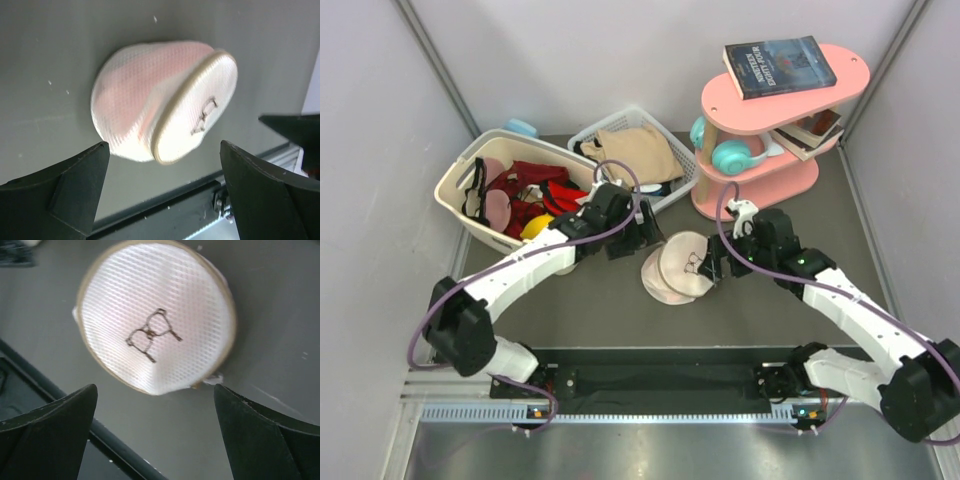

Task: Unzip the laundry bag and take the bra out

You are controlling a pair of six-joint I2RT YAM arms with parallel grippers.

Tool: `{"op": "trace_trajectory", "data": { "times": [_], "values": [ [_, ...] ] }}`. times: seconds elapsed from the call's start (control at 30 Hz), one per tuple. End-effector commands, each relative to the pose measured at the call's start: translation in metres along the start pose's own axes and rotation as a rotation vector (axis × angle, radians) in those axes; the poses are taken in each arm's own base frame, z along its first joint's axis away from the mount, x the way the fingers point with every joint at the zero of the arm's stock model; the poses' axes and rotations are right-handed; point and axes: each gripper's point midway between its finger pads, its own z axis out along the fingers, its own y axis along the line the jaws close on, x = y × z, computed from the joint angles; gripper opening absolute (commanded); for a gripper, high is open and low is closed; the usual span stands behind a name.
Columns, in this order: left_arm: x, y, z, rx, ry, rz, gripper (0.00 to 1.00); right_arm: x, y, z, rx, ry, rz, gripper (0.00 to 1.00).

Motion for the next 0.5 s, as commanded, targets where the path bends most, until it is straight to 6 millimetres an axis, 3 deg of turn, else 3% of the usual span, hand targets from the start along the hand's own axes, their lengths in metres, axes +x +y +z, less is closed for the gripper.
{"op": "trace_trajectory", "data": {
  "times": [0.0,0.07,0.17,0.3,0.47],
  "values": [
    [0.023,-0.007,-0.015,0.016,0.014,0.003,0.95,0.005,-0.031,-0.008,0.169,0.01,-0.022,1.0],
    [0.038,-0.009,-0.008,0.015,0.06,0.018,0.92,0.008,-0.05,-0.007,0.274,0.017,0.029,0.99],
    [0.05,-0.004,0.004,-0.014,0.106,0.024,0.86,0.015,-0.051,-0.001,0.267,0.044,0.034,0.99],
    [0.049,0.0,0.012,-0.054,0.105,0.059,0.8,0.024,-0.053,0.003,0.267,0.063,0.041,0.98],
    [0.046,-0.002,0.024,-0.065,0.103,0.081,0.76,0.02,-0.049,0.004,0.245,0.026,0.049,0.98]
  ]
}}
